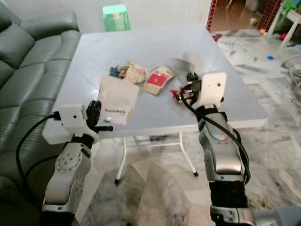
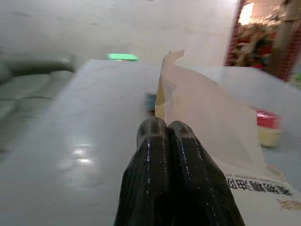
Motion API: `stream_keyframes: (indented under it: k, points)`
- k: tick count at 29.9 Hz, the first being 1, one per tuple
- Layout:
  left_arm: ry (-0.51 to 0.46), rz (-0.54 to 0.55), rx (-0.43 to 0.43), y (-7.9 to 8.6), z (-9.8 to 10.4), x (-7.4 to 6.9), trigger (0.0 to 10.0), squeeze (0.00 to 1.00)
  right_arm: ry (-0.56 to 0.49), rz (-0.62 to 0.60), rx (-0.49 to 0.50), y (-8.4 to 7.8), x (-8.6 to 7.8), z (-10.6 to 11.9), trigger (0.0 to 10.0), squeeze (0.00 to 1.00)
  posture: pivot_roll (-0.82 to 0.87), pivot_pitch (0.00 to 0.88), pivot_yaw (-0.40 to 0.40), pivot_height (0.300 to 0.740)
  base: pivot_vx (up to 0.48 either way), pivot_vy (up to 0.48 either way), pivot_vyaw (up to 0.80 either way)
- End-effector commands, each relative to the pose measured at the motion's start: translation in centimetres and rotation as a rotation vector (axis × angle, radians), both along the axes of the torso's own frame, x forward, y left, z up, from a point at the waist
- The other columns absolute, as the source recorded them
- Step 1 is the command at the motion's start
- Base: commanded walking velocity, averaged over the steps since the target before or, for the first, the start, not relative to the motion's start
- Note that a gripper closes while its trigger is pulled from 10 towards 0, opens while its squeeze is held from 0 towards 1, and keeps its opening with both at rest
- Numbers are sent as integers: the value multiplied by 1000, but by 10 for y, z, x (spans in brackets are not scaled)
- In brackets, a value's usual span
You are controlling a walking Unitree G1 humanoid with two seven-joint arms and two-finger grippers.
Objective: Picking trash to rubbish bin
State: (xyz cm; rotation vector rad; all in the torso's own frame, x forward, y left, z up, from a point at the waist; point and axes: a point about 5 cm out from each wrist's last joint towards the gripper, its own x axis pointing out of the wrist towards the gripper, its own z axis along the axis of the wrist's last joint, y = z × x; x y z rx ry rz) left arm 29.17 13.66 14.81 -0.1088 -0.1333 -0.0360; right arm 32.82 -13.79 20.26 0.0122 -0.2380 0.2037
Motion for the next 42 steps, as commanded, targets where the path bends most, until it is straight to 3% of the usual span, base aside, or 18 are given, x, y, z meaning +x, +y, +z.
stream_keyframes:
  k: [1, 3, 4, 6, 12, 21, 31, 42]
  points:
    - [3, -10, -10, -4, 1, -1, 1804, 0, -8, -15, -4, -6, 0, 3, 10000, 0, -31, 78, 61, 740, 0, 259, 0]
    - [1, -11, -8, -4, 1, -1, 2353, 0, -8, -16, -4, -6, 0, 3, 10000, 0, -30, 79, 61, 740, 0, 127, 0]
    - [-1, -11, -2, -4, 1, -1, 3451, 0, -7, -17, -4, -6, 0, 3, 10000, 0, -31, 78, 62, 740, 0, 0, 0]
    - [-3, -13, 3, -4, 1, -1, 3569, 0, -7, -18, -5, -6, 0, 3, 10000, 0, -31, 79, 63, 740, 0, 0, 0]
    - [-3, -25, 6, -5, 1, -1, 3333, 0, -8, -21, -5, -7, 0, 2, 10000, 0, -31, 79, 64, 740, 0, 0, 0]
    - [2, -40, 18, -7, 0, -1, 2157, 0, -9, -22, -4, -7, 1, 3, 10000, 0, -28, 80, 66, 740, 0, 0, 0]
    - [-1, -96, 37, -14, 4, 6, 2588, 0, -28, -79, 15, -11, 3, 3, 10000, 0, -13, 66, 132, 740, 0, 0, 0]
    - [-11, -128, 87, -6, 12, 17, 2824, 0, -38, -115, 37, -10, 3, -3, 10000, 0, 15, 47, 189, 740, 0, 0, 0]
